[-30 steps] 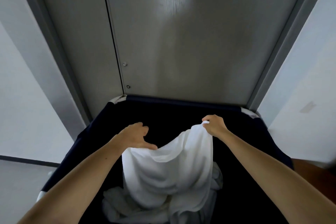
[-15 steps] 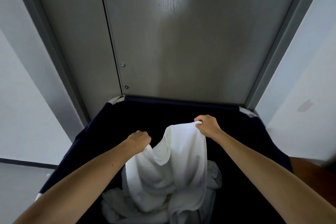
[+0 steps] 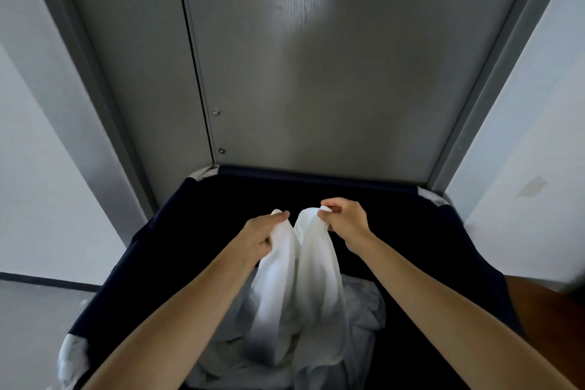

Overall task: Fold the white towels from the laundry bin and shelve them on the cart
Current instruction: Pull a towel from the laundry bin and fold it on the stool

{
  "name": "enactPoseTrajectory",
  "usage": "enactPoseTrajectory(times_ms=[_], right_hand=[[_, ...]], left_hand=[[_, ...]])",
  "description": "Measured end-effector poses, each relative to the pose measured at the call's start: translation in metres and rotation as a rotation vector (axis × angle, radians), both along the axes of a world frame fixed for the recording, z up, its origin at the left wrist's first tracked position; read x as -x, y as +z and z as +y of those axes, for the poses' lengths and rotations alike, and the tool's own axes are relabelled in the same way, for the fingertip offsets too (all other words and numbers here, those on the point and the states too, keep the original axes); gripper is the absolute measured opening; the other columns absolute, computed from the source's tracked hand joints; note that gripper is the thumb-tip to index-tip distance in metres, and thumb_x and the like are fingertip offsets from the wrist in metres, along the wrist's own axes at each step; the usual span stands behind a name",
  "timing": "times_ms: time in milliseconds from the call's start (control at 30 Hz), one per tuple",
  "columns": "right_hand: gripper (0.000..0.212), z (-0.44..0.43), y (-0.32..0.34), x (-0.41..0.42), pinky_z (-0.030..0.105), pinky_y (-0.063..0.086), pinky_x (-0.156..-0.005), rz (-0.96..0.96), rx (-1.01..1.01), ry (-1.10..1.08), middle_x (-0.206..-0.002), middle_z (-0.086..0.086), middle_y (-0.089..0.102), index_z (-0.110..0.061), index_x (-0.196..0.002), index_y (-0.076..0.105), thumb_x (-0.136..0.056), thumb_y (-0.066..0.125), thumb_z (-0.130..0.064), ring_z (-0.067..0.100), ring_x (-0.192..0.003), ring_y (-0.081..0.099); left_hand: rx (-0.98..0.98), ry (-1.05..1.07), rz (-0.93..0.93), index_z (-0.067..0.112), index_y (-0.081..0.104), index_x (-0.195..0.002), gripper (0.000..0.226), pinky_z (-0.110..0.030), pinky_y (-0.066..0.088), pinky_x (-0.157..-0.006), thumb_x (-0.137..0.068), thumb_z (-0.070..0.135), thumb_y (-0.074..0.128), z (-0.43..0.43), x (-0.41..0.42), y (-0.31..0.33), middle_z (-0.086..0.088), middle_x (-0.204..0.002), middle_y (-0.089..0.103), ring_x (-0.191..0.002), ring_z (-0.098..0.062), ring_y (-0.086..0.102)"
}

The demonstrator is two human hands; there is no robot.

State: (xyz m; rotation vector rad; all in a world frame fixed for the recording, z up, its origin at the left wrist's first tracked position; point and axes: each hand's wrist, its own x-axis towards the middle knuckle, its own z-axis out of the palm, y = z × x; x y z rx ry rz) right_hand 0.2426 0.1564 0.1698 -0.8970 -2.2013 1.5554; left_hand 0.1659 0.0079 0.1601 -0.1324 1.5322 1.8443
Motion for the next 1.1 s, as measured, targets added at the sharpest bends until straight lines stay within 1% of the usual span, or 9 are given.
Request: enactPoseTrajectory(times_ms=[67,133,200,500,567,667,767,933,1100], right_hand=[[0.024,-0.015,-0.004,-0.001,0.04,0.054,-0.088,0.073,0.118,-0.029,-0.096,0.003,0.068,-0.013,-0.103,0.068,-0.08,0.07,-0.008,0.019,-0.094,0.066],[0.025,-0.028,-0.006,-0.005,0.038,0.055,-0.086,0.129,0.209,-0.032,-0.096,0.003,0.069,-0.013,-0.104,0.067,-0.08,0.07,-0.006,0.019,-0.092,0.067],[0.025,-0.037,-0.007,-0.011,0.034,0.056,-0.083,0.182,0.294,-0.047,-0.093,0.002,0.068,-0.01,-0.104,0.066,-0.081,0.07,-0.005,0.017,-0.089,0.067],[0.016,-0.058,-0.009,-0.045,0.026,0.057,-0.072,0.231,0.271,-0.113,-0.087,0.003,0.07,-0.019,-0.087,0.067,-0.078,0.073,-0.007,0.016,-0.083,0.068],[0.016,-0.063,-0.009,-0.049,0.021,0.056,-0.066,0.233,0.254,-0.125,-0.086,0.004,0.07,-0.016,-0.091,0.069,-0.078,0.073,-0.008,0.016,-0.081,0.068],[0.019,-0.069,-0.012,-0.054,0.014,0.052,-0.059,0.226,0.263,-0.129,-0.085,0.004,0.07,-0.013,-0.095,0.069,-0.078,0.074,-0.009,0.014,-0.076,0.067],[0.015,-0.074,-0.012,-0.056,0.016,0.054,-0.061,0.241,0.31,-0.125,-0.083,0.003,0.07,-0.014,-0.093,0.069,-0.079,0.073,-0.008,0.013,-0.077,0.068],[0.012,-0.074,-0.01,-0.056,0.022,0.056,-0.065,0.263,0.434,-0.136,-0.083,0.007,0.069,-0.012,-0.089,0.069,-0.08,0.071,-0.005,0.015,-0.078,0.068],[0.012,-0.076,-0.011,-0.059,0.021,0.057,-0.064,0.268,0.482,-0.11,-0.088,0.012,0.067,-0.012,-0.087,0.067,-0.081,0.068,-0.002,0.019,-0.082,0.067]], left_hand=[[-0.174,0.02,-0.03,0.005,0.057,-0.075,0.014,-0.031,0.054,-0.06,-0.088,0.007,0.061,0.009,-0.011,-0.004,-0.012,-0.068,0.062,-0.058,-0.018,0.063],[-0.276,0.078,-0.009,-0.003,0.063,-0.089,0.01,-0.032,0.056,-0.063,-0.087,0.007,0.061,0.013,-0.023,-0.008,-0.02,-0.087,0.063,-0.068,-0.023,0.066],[-0.32,0.161,0.015,-0.009,0.061,-0.108,0.026,-0.029,0.056,-0.062,-0.088,0.007,0.062,0.015,-0.036,-0.011,-0.023,-0.101,0.063,-0.077,-0.024,0.067],[0.021,0.28,0.416,0.011,0.068,-0.083,0.008,-0.036,0.053,-0.073,-0.089,0.01,0.062,0.002,-0.073,-0.013,-0.005,-0.079,0.069,-0.077,-0.021,0.065],[0.084,0.31,0.499,0.015,0.068,-0.087,0.006,-0.029,0.054,-0.07,-0.089,0.013,0.062,0.0,-0.076,-0.016,-0.001,-0.076,0.068,-0.074,-0.015,0.065],[0.186,0.345,0.591,0.017,0.068,-0.089,0.005,-0.012,0.042,-0.052,-0.088,0.018,0.063,-0.003,-0.083,-0.018,0.006,-0.064,0.06,-0.056,-0.001,0.054],[0.207,0.314,0.665,0.023,0.067,-0.089,0.006,-0.009,0.039,-0.049,-0.089,0.02,0.062,-0.004,-0.092,-0.019,0.007,-0.064,0.061,-0.051,0.004,0.052],[0.177,0.231,0.771,0.03,0.063,-0.088,0.012,-0.013,0.046,-0.059,-0.092,0.019,0.058,-0.01,-0.097,-0.024,0.005,-0.076,0.067,-0.065,-0.001,0.059],[0.127,0.288,0.772,0.035,0.061,-0.084,0.018,-0.013,0.047,-0.067,-0.091,0.018,0.06,-0.01,-0.104,-0.03,0.006,-0.082,0.068,-0.074,-0.001,0.062]])
